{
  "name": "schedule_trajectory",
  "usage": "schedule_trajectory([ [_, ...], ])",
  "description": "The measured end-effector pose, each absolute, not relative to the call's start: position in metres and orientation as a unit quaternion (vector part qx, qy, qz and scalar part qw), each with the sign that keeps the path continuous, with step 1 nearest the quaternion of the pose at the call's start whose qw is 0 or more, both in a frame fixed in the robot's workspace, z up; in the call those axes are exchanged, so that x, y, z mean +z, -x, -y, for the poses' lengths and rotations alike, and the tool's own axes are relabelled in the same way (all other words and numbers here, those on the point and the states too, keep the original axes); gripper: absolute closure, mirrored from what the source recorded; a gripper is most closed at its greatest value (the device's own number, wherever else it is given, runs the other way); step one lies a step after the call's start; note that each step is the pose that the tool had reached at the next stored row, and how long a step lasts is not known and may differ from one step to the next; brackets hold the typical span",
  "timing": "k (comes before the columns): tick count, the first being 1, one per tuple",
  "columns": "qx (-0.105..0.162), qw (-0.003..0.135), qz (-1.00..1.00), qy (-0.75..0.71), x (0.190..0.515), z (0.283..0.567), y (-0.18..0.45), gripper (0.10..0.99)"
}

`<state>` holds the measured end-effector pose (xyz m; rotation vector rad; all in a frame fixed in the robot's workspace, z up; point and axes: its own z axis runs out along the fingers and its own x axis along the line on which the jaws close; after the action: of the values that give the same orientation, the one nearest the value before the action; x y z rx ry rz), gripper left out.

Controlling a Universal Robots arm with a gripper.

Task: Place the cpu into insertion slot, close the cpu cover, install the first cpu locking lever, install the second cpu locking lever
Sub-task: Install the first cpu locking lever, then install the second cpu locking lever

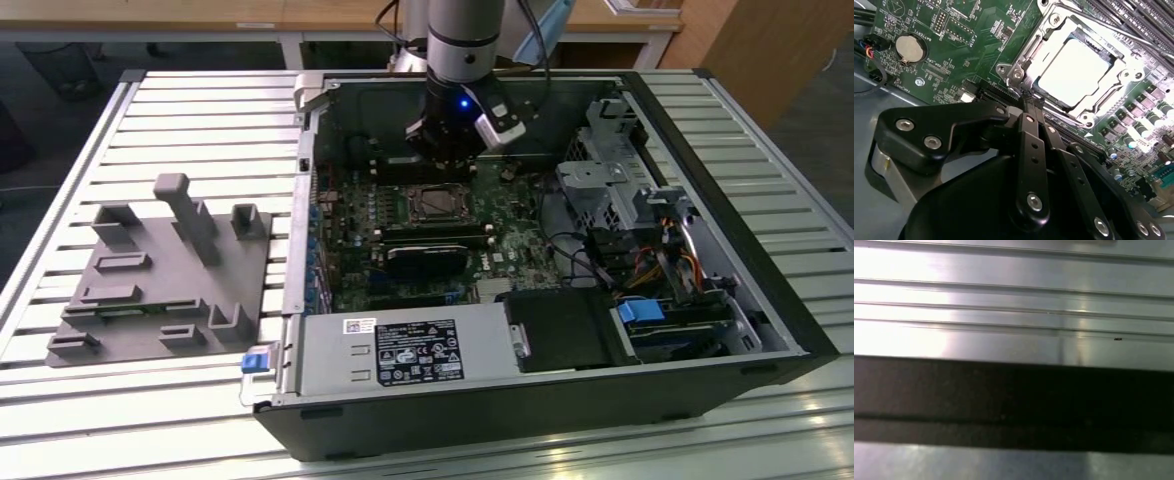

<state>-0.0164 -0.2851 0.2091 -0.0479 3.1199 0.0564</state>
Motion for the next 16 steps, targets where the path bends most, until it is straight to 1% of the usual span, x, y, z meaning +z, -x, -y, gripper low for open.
schedule_trajectory([
  [16,0.018,0.010,-1.000,0.015,0.2091,0.2925,0.0164,0.980],
])
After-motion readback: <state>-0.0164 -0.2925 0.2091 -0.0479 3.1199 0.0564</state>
